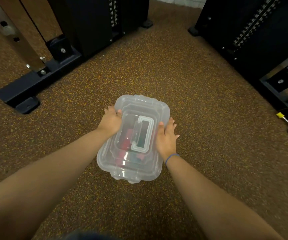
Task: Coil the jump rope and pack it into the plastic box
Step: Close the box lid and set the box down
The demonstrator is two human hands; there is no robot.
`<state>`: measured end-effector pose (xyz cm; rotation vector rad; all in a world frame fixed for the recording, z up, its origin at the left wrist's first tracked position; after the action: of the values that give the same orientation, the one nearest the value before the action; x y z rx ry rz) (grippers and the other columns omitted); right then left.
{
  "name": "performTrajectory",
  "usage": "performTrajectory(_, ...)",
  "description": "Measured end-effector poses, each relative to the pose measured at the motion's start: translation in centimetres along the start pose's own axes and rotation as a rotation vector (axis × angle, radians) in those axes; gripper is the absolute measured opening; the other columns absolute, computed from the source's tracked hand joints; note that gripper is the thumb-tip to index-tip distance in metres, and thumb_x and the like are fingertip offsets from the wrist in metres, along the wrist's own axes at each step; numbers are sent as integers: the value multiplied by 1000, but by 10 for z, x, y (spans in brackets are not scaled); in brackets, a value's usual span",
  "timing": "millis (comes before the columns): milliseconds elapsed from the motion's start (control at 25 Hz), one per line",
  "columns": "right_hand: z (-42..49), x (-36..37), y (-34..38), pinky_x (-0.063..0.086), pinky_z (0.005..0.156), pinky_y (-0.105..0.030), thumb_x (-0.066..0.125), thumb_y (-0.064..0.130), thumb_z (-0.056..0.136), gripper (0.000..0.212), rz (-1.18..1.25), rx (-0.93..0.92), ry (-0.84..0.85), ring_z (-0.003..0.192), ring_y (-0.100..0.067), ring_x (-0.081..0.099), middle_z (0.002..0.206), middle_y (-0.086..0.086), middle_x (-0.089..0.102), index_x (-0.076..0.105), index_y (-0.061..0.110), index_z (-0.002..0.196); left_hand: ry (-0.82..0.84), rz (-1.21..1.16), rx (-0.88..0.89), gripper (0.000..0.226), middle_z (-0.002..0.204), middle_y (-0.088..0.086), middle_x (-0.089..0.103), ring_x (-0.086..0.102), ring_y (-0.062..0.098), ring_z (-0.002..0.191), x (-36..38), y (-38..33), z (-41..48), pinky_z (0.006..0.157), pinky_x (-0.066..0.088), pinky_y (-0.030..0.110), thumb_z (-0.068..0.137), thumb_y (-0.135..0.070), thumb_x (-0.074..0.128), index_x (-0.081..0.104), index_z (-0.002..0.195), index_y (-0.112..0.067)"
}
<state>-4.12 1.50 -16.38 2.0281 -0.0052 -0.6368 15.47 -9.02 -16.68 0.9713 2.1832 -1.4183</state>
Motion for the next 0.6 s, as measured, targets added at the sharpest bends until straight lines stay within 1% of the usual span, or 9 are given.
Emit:
performTrajectory(120,5,4,-4,-17,115,-39,25,33,102,59,-2,6,2,147,-16,-10,161,-6,-1,2,10,150,-22,28,2,48,145,28,38,34,43,135,1,5,7,108,31,45,103,-27,27,32,140,3)
performTrajectory(200,7,3,-8,-17,114,-40,25,32,102,58,2,23,-9,148,-19,-6,160,-9,2,3,8,150,-34,25,37,44,138,26,45,44,42,126,2,0,9,103,36,44,103,-27,29,38,137,0)
performTrajectory(280,8,-1,-11,-17,114,-42,26,32,101,58,-8,30,-28,148,-22,4,159,-11,15,7,7,150,-46,14,60,40,132,24,50,49,40,120,4,-6,9,98,39,42,102,-26,30,41,133,-2)
performTrajectory(400,11,-2,-14,-17,113,-47,28,33,101,56,-18,26,-66,144,-25,23,150,-8,37,14,9,149,-66,-8,102,38,127,22,53,52,37,116,5,-7,7,93,39,37,103,-25,30,43,129,-2)
performTrajectory(440,13,-2,-15,-16,114,-49,29,33,100,55,-20,21,-82,142,-26,28,147,-7,42,17,9,149,-78,-2,121,38,127,22,53,52,37,115,5,-6,6,92,40,36,102,-25,30,43,129,-2)
performTrajectory(520,16,-2,-16,-11,115,-52,30,35,99,54,-42,10,-110,139,-28,32,145,-7,45,23,10,146,-97,18,150,41,129,23,50,51,37,117,3,-5,6,95,40,39,102,-26,30,40,133,-2)
performTrajectory(600,17,-3,-17,-6,115,-54,31,35,99,54,-99,9,-132,139,-30,30,148,-9,39,24,11,146,-53,-28,128,50,143,23,39,39,37,131,5,-6,5,107,33,42,102,-30,31,28,145,-4)
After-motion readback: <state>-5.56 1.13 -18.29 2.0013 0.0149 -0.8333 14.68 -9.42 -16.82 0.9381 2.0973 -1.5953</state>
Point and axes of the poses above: each hand's wrist, its own z-axis towards the middle knuckle, its own x-axis out of the palm, y = z × x, the point moved 9 cm from there along z, towards the middle knuckle
